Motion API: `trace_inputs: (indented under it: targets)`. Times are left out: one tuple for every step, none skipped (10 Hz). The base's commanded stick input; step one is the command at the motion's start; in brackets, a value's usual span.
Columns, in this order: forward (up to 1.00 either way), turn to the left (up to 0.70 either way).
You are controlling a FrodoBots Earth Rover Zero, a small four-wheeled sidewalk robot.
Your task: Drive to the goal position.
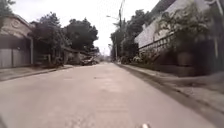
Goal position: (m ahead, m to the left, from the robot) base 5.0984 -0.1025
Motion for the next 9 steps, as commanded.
trace_inputs:
  targets:
    - [0.7,0.0]
    - [0.7,0.0]
    - [0.7,0.0]
    - [0.7,0.0]
    - [0.7,0.0]
    - [0.7,0.0]
    - [0.7,0.0]
    - [0.7,0.0]
    - [0.7,0.0]
